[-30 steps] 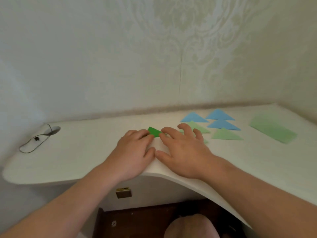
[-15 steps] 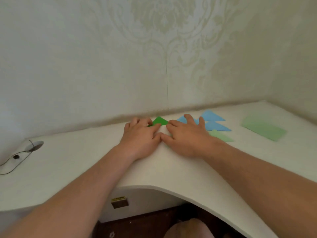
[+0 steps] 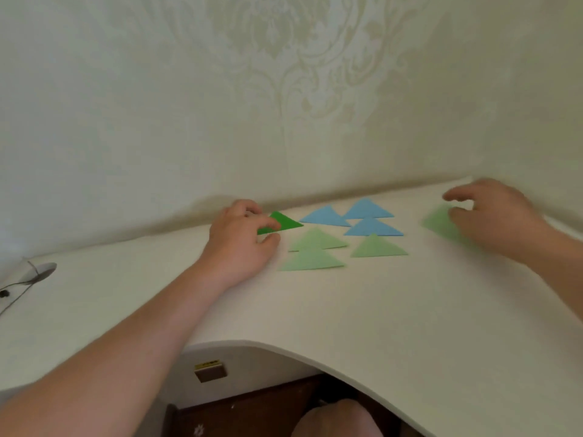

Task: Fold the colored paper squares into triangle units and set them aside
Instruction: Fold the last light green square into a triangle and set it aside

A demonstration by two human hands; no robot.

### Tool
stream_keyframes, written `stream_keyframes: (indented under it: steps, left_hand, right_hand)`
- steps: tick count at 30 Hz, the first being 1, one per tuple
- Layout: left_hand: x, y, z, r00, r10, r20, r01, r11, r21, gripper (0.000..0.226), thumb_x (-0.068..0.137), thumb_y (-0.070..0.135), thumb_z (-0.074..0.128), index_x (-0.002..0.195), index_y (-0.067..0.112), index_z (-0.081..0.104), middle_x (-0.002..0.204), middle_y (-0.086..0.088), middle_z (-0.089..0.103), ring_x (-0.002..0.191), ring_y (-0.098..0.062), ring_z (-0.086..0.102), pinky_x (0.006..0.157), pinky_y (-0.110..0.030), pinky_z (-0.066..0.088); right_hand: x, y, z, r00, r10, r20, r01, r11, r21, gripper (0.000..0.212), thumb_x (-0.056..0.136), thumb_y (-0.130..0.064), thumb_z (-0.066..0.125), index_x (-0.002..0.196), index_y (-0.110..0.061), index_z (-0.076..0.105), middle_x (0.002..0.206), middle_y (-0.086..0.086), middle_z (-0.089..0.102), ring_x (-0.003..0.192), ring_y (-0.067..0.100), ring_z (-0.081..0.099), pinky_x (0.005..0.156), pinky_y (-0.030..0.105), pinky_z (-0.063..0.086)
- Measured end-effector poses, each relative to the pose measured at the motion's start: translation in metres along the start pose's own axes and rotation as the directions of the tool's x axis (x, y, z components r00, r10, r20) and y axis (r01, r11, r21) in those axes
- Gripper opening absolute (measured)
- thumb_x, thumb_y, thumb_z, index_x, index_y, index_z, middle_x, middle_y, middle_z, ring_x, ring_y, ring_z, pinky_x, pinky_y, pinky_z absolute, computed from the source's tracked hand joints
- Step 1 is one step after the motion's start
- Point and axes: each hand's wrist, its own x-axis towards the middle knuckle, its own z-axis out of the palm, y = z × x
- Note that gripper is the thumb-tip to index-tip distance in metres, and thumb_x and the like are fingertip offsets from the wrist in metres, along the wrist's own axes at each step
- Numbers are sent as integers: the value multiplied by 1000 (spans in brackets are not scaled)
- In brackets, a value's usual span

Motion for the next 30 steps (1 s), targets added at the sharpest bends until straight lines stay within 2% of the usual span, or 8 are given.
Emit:
stream_keyframes:
  steps: [5,8,12,17,20,24,28,30]
  left_hand:
    - [19,83,23,992,123,2,-122,986,-112,19,93,34,66,110,40,72,126,8,53,122,-19,44,111,-32,33]
    - [31,145,51,959,261,112,-248,962,-115,27,94,39,64,120,41,69,134,13,53,131,-17,38,115,-34,28]
    - [50,206,85,914,299,273,-324,945,48,48,94,59,56,137,38,59,146,11,49,138,-22,32,114,-41,28]
    - [77,233,101,873,238,426,-311,944,111,82,80,80,59,148,36,47,148,4,48,139,-27,35,108,-45,32]
    - [84,234,99,849,267,456,-253,963,-92,66,67,72,78,123,42,62,119,14,62,117,-19,53,100,-41,46]
    - [76,235,98,889,308,340,-149,895,-421,37,77,33,86,97,42,57,89,17,68,75,-5,60,66,-25,48]
    - [67,233,90,902,292,318,102,571,-815,42,86,5,80,114,28,60,95,0,79,83,-19,73,82,-40,58]
    - [63,234,84,901,293,321,180,420,-889,38,88,-3,75,118,16,61,99,-9,80,87,-23,76,83,-34,61]
  right_hand:
    - [6,58,-7,976,188,111,-181,981,-66,72,82,-72,52,131,-22,68,125,13,65,113,37,61,99,40,49]
    - [9,66,-6,975,173,142,-182,982,54,70,79,-75,63,127,-24,69,120,8,63,104,30,62,89,34,49]
    - [9,65,-4,971,75,225,-82,996,23,73,48,-89,65,108,-47,63,112,-2,55,104,24,56,94,38,51]
    - [8,70,-7,961,25,276,-74,983,170,52,65,-58,87,103,-42,56,113,-8,56,105,18,54,85,35,48]
    - [2,72,-13,951,-11,309,-91,945,315,63,68,-36,93,117,-43,53,104,-6,59,88,12,59,73,29,48]
    - [2,75,-14,970,-35,240,-95,857,507,57,73,-12,89,113,-42,60,82,-4,62,68,9,58,67,31,50]
    - [-1,76,-24,963,-103,248,-146,573,806,45,78,9,80,110,-22,71,95,15,61,85,26,64,85,45,53]
    - [-5,71,-29,955,-152,255,-160,460,873,40,80,13,76,111,-12,70,102,24,62,93,30,65,90,46,51]
